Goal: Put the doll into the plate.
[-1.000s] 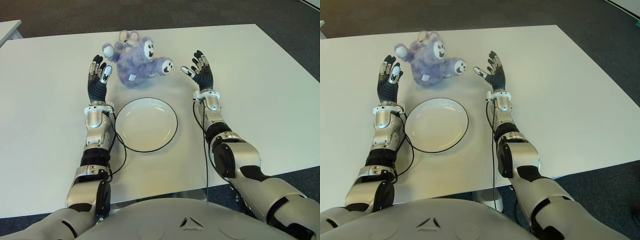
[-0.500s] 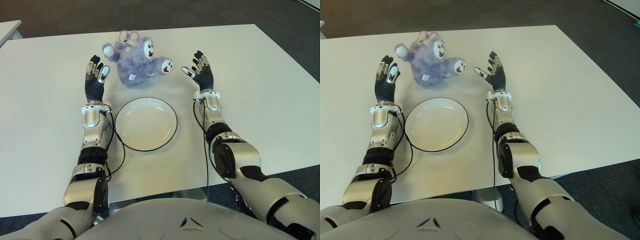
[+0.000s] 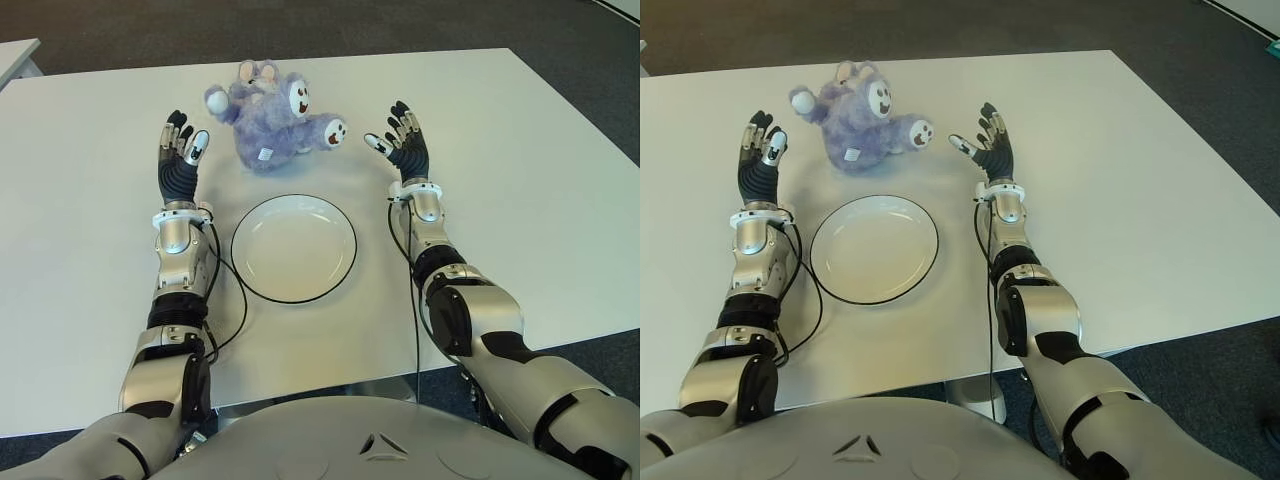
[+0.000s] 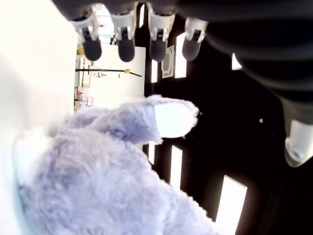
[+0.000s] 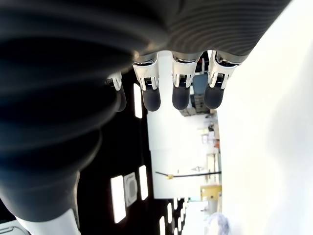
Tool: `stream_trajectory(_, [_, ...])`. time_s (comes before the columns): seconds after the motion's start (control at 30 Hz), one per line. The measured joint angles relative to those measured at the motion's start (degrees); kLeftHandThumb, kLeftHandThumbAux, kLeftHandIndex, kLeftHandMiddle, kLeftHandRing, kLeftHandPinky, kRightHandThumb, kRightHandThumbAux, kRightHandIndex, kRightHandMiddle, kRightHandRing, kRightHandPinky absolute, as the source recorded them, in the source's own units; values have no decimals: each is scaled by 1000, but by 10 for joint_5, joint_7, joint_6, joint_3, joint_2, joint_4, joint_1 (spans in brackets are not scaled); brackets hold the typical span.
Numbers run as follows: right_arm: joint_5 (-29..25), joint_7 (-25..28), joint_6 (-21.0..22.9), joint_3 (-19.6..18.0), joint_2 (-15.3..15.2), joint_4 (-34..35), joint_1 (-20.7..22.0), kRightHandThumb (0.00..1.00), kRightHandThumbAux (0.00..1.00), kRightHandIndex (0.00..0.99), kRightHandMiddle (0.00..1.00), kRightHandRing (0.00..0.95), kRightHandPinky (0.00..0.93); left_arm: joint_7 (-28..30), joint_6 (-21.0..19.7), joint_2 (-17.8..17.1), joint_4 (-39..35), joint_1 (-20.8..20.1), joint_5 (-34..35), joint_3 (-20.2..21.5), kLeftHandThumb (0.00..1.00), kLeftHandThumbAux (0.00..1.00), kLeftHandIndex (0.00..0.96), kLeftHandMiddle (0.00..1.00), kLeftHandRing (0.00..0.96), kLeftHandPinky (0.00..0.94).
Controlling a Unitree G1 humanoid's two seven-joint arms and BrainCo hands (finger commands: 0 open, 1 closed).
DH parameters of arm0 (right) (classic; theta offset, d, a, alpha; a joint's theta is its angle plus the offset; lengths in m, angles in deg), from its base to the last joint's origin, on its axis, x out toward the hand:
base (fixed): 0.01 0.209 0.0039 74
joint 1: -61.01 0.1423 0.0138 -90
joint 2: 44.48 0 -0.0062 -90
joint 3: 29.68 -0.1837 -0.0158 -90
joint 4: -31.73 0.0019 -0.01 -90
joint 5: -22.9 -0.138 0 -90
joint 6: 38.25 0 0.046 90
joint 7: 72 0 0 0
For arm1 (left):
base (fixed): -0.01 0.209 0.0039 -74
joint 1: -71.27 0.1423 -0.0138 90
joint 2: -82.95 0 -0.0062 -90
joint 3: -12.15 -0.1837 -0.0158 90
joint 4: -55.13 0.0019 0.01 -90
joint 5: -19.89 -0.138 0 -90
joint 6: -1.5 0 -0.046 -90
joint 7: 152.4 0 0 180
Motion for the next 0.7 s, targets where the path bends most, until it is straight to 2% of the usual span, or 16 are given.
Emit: stream_trajectory(0.7, [0,1,0,0,-1,2,-1,30,798,54,55,50,70,-5,-17,-23,13,-6,1,18,34,495,0,15,0,0])
